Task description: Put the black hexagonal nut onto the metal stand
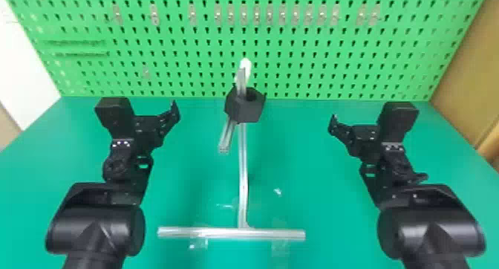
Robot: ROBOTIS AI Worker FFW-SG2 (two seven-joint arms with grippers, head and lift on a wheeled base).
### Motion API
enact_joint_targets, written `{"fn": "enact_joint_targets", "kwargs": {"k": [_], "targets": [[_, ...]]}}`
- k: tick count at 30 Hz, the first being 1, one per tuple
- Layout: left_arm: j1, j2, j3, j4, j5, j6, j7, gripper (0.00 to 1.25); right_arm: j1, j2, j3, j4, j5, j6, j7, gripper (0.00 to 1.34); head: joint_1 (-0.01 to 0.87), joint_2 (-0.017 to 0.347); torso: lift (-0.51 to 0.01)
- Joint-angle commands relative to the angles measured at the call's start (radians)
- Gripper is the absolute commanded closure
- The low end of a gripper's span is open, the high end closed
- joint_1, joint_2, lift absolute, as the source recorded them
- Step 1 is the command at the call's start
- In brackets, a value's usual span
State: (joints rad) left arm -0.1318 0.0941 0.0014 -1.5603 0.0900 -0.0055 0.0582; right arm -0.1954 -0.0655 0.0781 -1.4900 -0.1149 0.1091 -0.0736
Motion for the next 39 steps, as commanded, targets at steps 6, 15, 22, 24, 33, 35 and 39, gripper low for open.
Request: {"fn": "enact_joint_targets", "kwargs": {"k": [6, 15, 22, 24, 33, 35, 39], "targets": [[0.001, -0.002, -0.001, -0.001, -0.007, -0.004, 0.0, 0.13, 0.002, 0.0, 0.003, -0.01, 0.012, 0.003, 0.0, 0.04, 0.693, 0.081, -0.001], [0.011, -0.002, 0.0, -0.001, -0.015, -0.002, 0.0, 0.13, 0.007, -0.008, 0.003, -0.01, 0.011, 0.003, 0.0, 0.04, 0.693, 0.081, -0.001], [0.011, -0.002, -0.004, -0.001, -0.013, -0.001, 0.0, 0.13, 0.008, -0.007, -0.003, -0.01, 0.009, 0.006, 0.0, 0.04, 0.693, 0.081, -0.001], [0.011, -0.002, -0.004, -0.001, -0.012, 0.001, 0.0, 0.13, 0.007, -0.008, -0.001, -0.01, 0.009, 0.006, 0.0, 0.04, 0.693, 0.081, -0.001], [0.015, -0.002, -0.004, -0.001, -0.009, 0.002, 0.0, 0.13, 0.007, -0.007, -0.003, -0.01, 0.009, 0.006, 0.0, 0.04, 0.693, 0.081, -0.001], [0.014, -0.002, -0.004, -0.001, -0.009, 0.002, 0.0, 0.13, 0.004, -0.007, -0.003, -0.01, 0.009, 0.006, 0.0, 0.04, 0.693, 0.081, -0.001], [0.014, -0.002, -0.006, -0.001, -0.007, 0.002, 0.0, 0.13, 0.004, -0.007, -0.004, -0.01, 0.009, 0.006, 0.0, 0.04, 0.693, 0.081, -0.001]]}}
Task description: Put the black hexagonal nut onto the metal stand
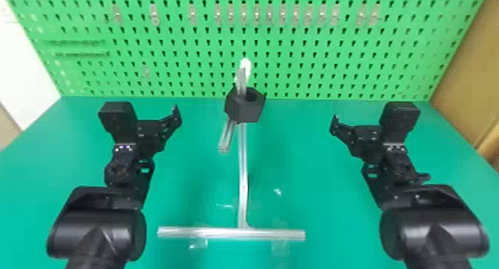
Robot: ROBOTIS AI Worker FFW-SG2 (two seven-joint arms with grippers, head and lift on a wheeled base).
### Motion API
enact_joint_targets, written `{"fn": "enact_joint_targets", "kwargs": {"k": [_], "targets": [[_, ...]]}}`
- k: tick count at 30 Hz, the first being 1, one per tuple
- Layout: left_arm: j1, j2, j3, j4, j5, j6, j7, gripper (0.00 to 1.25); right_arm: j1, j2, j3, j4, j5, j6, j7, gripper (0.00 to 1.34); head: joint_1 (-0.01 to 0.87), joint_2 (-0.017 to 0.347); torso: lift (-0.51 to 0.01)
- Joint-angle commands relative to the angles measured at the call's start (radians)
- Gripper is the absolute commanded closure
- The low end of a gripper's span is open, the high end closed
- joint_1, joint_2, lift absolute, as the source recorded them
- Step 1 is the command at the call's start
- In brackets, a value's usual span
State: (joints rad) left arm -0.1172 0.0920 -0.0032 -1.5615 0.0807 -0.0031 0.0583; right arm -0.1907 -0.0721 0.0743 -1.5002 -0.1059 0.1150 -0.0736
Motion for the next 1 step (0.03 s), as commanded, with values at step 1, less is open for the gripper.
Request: {"fn": "enact_joint_targets", "kwargs": {"k": [1], "targets": [[-0.001, 0.0, -0.001, 0.0, 0.002, 0.0, 0.0, 0.13, -0.001, 0.0, -0.001, 0.0, -0.002, 0.0, 0.0, 0.04, 0.693, 0.081, -0.001]]}}
